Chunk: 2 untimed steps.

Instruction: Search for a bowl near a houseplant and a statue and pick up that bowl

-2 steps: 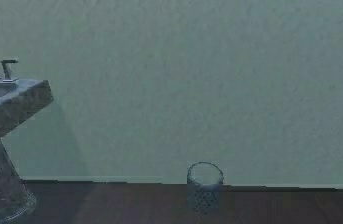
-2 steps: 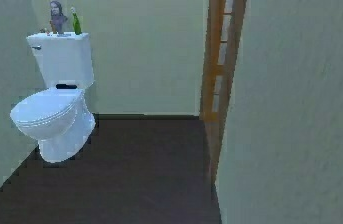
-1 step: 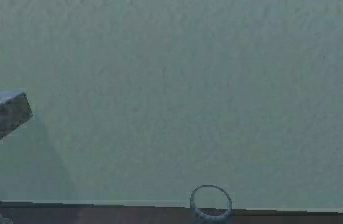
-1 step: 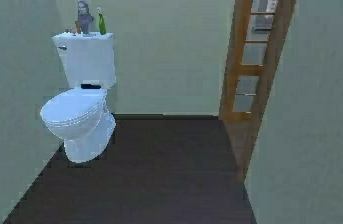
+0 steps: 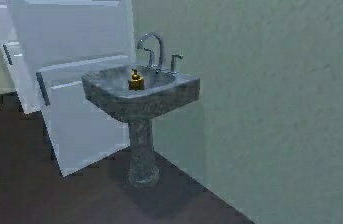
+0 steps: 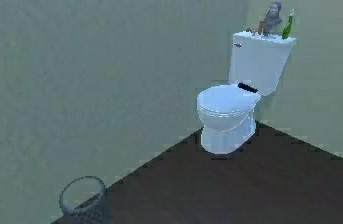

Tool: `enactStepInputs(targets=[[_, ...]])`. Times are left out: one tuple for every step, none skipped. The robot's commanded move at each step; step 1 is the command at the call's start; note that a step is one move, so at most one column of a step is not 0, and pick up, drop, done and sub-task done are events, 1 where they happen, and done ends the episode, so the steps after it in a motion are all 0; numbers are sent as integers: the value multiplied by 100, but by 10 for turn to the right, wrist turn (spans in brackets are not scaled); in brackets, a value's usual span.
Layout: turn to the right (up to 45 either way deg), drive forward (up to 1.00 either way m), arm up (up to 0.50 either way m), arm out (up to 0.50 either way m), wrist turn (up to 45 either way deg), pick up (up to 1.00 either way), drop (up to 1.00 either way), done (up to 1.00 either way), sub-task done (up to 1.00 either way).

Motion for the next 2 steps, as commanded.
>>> enactStepInputs(targets=[[-270, 0, 0, 0, 0, 0, 0, 0, 0], [0, 75, 0, 0, 0, 0, 0, 0, 0]])
